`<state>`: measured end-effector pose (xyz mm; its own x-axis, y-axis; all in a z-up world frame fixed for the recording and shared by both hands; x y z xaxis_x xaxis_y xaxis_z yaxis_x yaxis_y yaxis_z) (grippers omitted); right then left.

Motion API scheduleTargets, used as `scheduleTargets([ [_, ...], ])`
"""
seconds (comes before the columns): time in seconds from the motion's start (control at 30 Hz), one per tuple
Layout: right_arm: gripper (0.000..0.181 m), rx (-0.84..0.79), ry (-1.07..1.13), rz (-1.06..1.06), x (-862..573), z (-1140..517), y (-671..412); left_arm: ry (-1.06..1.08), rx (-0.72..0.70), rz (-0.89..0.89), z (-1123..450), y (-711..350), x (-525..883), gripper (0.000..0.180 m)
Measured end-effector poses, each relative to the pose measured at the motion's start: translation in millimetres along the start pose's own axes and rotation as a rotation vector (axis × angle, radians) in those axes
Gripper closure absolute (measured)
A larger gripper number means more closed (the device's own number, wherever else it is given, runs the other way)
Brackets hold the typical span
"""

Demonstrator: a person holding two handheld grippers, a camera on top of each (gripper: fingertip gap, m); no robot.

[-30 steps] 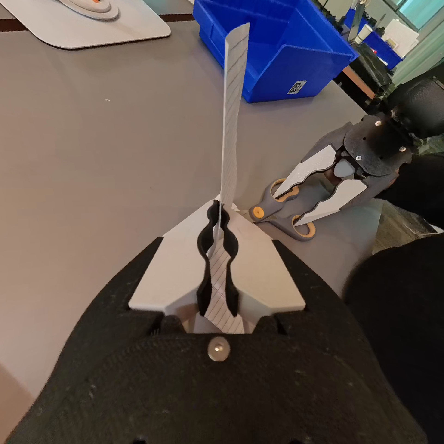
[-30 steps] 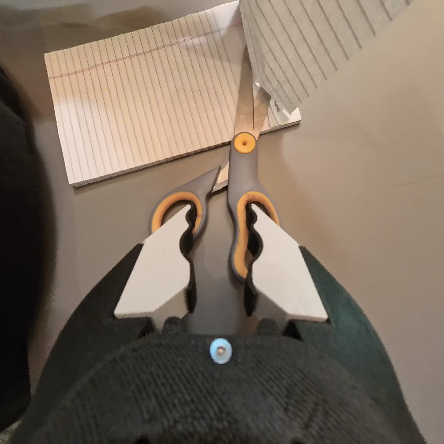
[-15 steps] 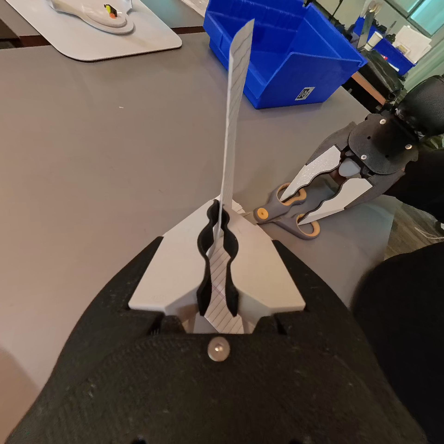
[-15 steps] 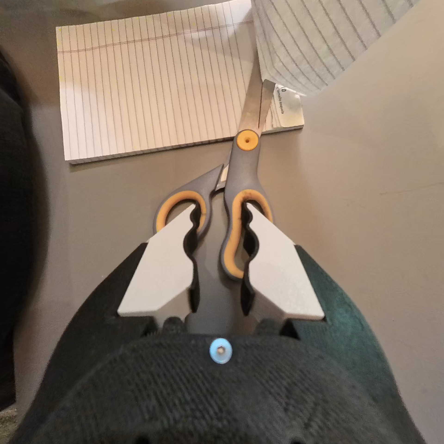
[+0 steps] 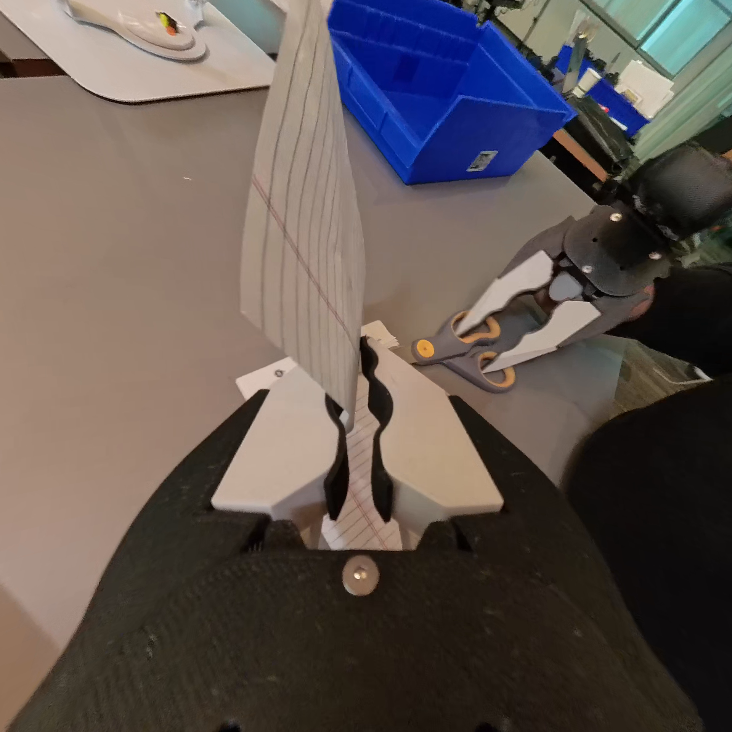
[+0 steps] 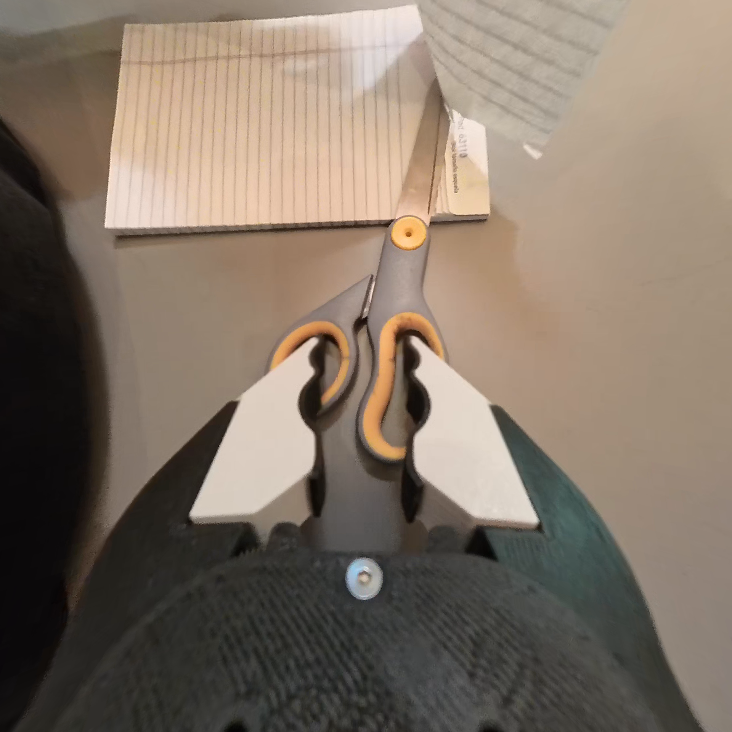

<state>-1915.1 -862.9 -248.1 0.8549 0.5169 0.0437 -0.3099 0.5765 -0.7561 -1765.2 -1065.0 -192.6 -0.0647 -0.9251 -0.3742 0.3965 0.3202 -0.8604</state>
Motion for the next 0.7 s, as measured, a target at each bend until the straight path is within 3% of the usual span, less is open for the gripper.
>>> scheduleTargets([
  [0.37, 0.137, 0.022, 0.025, -0.030, 0.5, -2.5, -3.8, 0.022, 0.051, -0.067, 8.0, 11.0, -6.0, 0.180],
  [0.7, 0.147, 0.028, 0.116, -0.079, 2.4, -3.4, -4.2, -0.008, 0.135, -0.133, 18.2, 30.4, -13.4, 0.180],
])
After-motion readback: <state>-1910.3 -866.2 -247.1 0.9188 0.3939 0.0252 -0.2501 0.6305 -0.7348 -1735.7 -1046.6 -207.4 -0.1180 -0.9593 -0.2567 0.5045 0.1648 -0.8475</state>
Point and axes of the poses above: each gripper's, where its closed fingertips meet, z back along the fingers, y out of its underside, x = y × z across the jaws, the point moved 9 cm from there along z, back along the fingers, and after that the axes turned 8 degrees about -x, right-handed, at the moved point
